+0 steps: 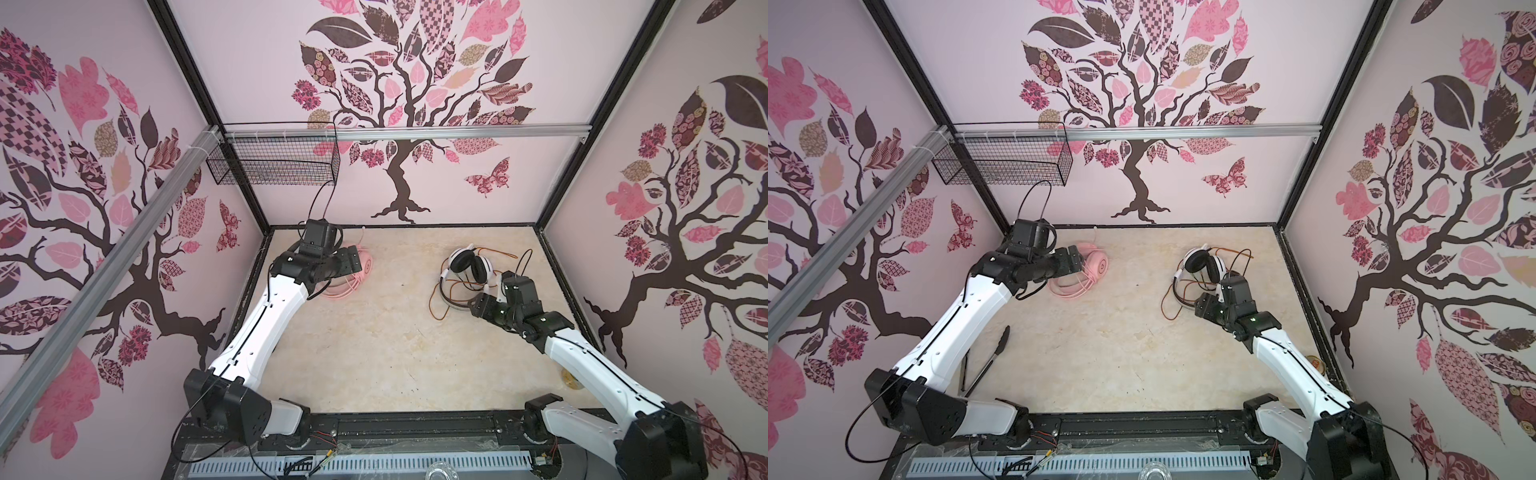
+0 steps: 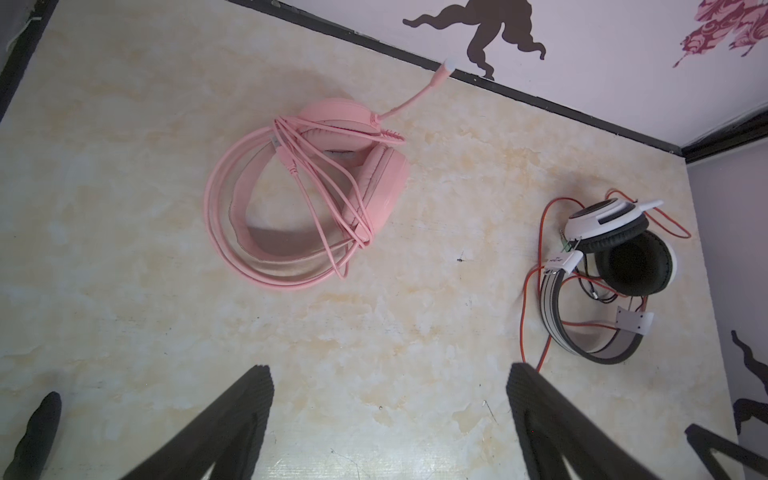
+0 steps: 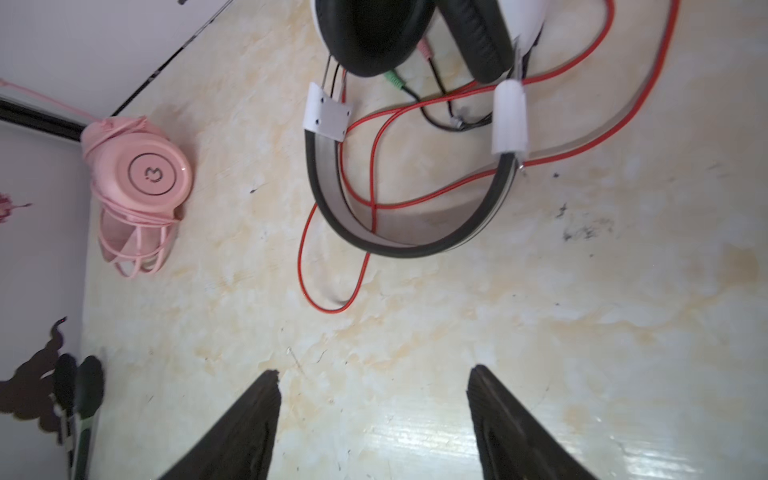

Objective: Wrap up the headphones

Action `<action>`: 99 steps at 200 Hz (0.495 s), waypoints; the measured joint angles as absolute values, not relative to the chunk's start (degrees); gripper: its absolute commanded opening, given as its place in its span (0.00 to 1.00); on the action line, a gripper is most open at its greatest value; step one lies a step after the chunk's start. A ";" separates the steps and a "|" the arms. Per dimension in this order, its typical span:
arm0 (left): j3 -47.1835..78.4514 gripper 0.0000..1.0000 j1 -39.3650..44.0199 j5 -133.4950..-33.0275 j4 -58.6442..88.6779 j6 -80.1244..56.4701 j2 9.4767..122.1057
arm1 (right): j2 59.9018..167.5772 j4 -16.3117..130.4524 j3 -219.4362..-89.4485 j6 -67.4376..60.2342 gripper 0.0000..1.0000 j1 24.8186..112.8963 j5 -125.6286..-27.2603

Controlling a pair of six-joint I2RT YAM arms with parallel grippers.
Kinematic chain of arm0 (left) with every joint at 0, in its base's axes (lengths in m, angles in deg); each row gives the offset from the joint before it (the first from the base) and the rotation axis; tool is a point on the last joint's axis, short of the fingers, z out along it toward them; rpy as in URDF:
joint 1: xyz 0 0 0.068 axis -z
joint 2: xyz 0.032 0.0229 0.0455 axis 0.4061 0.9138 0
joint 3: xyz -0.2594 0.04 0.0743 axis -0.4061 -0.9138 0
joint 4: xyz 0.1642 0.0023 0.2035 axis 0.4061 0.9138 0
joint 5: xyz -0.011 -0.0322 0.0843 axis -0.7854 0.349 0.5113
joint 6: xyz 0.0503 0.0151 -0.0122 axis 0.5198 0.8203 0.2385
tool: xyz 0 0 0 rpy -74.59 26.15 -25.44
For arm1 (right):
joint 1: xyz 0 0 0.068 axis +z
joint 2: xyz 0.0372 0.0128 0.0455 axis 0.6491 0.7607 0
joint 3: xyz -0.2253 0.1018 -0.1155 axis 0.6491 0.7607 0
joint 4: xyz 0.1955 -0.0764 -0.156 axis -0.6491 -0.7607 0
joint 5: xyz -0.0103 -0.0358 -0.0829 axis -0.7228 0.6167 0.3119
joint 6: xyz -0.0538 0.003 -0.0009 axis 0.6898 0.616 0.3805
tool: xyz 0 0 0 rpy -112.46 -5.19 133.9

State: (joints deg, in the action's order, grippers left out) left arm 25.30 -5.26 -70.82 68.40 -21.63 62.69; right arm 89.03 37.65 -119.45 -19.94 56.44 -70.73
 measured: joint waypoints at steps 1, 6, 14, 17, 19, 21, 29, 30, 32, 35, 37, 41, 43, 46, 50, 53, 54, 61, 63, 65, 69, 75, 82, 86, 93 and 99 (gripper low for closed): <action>25.26 0.92 -5.18 -70.78 68.40 -21.59 62.63 | 89.36 37.61 -119.73 -20.08 0.83 56.44 -70.23; 25.15 0.93 -4.63 -70.40 68.38 -21.44 62.39 | 90.27 37.54 -120.59 -20.03 0.86 56.44 -68.63; 25.11 0.95 -3.65 -70.21 68.32 -21.09 62.04 | 91.85 37.61 -121.99 -20.03 0.94 56.44 -65.86; 25.11 0.95 -3.34 -70.25 68.25 -21.00 61.95 | 92.44 37.63 -122.55 -19.88 0.95 56.44 -64.87; 25.11 0.95 -3.12 -70.23 68.19 -21.00 61.86 | 92.88 37.65 -122.97 -19.53 0.95 56.44 -64.13; 25.11 0.96 -2.90 -70.25 68.16 -20.85 61.78 | 93.47 37.70 -123.43 -19.68 0.95 56.44 -63.41; 25.11 0.97 -2.20 -70.29 68.08 -20.67 61.54 | 95.54 38.13 -125.09 -18.94 0.98 56.42 -60.98; 25.11 0.97 -2.07 -70.32 68.05 -20.65 61.49 | 95.72 38.13 -125.29 -18.83 0.99 56.42 -60.79; 25.11 0.97 -1.96 -70.36 68.05 -20.67 61.45 | 96.22 38.13 -125.77 -18.44 0.99 56.42 -60.26; 25.11 0.97 -1.72 -70.40 68.05 -20.61 61.30 | 97.12 38.33 -126.49 -18.22 0.99 56.42 -59.47; 25.11 0.97 -1.64 -70.45 68.05 -20.56 61.25 | 97.60 38.37 -126.84 -18.06 0.99 56.40 -59.08; 25.11 0.97 -1.50 -70.49 68.05 -20.59 61.14 | 99.00 38.42 -128.11 -17.26 0.99 56.40 -58.05; 25.11 0.97 -1.46 -70.49 68.05 -20.54 61.10 | 99.50 38.44 -128.46 -17.12 0.98 56.40 -57.70; 25.11 0.97 -1.46 -70.49 68.05 -20.54 61.03 | 100.57 38.53 -129.53 -16.60 0.98 56.35 -57.00; 25.11 0.97 -1.46 -70.51 68.05 -20.52 60.92 | 102.08 38.59 -130.71 -15.73 0.98 56.20 -56.44; 25.11 0.97 -1.46 -70.49 68.05 -20.50 60.81 | 103.10 38.61 -131.76 -15.25 0.98 56.07 -56.02; 25.11 0.97 -1.46 -70.49 68.05 -20.50 60.77 | 103.43 38.66 -132.04 -15.07 0.98 56.05 -55.91; 25.11 0.97 -1.46 -70.47 68.05 -20.48 60.57 | 106.10 38.90 -134.29 -13.56 0.97 55.68 -55.50; 25.11 0.97 -1.46 -70.47 68.05 -20.48 60.49 | 106.89 39.03 -134.97 -13.02 0.96 55.61 -55.52; 25.11 0.97 -1.46 -70.47 68.05 -20.48 60.44 | 107.37 39.10 -135.47 -12.78 0.96 55.54 -55.47; 25.11 0.97 -1.46 -70.45 68.05 -20.45 60.27 | 108.96 39.40 -136.78 -11.77 0.96 55.30 -55.71; 25.11 0.97 -1.44 -70.45 68.05 -20.45 59.98 | 110.71 40.01 -138.09 -10.72 0.95 54.91 -55.93; 25.11 0.97 -1.33 -70.49 68.05 -20.45 59.63 | 112.50 40.84 -139.43 -9.47 0.94 54.23 -56.72; 25.11 0.97 -1.22 -70.47 68.03 -20.43 59.42 | 113.20 41.28 -139.86 -8.93 0.93 53.82 -57.14; 25.11 0.97 -1.02 -70.49 68.01 -20.43 59.07 | 114.60 42.05 -140.56 -7.84 0.92 52.88 -57.99; 25.11 0.97 -0.83 -70.51 67.99 -20.43 58.78 | 115.52 42.29 -141.09 -7.09 0.93 52.18 -58.62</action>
